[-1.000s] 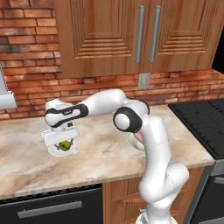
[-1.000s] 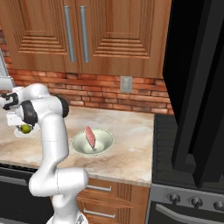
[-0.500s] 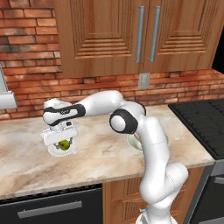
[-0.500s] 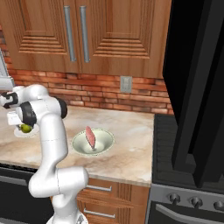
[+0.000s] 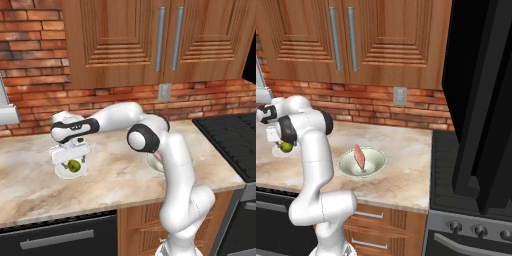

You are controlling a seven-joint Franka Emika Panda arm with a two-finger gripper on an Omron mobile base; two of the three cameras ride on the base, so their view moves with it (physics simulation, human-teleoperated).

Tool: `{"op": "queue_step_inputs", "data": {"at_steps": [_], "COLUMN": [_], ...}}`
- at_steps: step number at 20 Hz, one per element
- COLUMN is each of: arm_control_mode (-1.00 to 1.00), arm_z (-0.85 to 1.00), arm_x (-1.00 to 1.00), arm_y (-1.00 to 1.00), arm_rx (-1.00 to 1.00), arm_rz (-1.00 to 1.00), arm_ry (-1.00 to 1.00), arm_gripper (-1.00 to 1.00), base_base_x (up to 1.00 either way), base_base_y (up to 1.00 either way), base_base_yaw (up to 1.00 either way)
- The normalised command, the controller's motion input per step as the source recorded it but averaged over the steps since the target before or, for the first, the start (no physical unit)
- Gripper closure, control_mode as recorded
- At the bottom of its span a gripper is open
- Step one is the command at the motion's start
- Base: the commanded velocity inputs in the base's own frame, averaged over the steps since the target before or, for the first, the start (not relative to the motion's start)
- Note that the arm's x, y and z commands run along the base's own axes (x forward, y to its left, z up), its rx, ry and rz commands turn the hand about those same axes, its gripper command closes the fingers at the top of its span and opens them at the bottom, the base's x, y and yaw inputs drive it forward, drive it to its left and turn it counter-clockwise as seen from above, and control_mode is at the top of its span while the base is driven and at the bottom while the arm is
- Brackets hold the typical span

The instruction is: Remove the pear from the bowl and place it on the small plate. Then place the bowl with only the steak in the microwave, close the door, and press the start button to microwave the steak.

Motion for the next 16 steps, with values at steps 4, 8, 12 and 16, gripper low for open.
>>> {"op": "queue_step_inputs", "data": {"at_steps": [4, 8, 12, 16], "arm_control_mode": [-1.00, -1.00, -1.00, -1.00], "arm_z": [0.10, 0.28, 0.39, 0.29], "arm_x": [-0.21, -0.41, -0.50, -0.55], "arm_y": [-0.24, -0.16, -0.07, -0.21], "arm_rx": [0.05, 0.05, 0.04, 0.03], "arm_rz": [-0.07, -0.04, -0.01, -0.07], "arm_ry": [-0.10, -0.22, -0.31, -0.23], "arm_gripper": [-1.00, -1.00, -1.00, -1.00], "base_base_x": [0.00, 0.00, 0.00, 0.00], "base_base_y": [0.00, 0.00, 0.00, 0.00], "base_base_yaw": [0.00, 0.00, 0.00, 0.00]}}
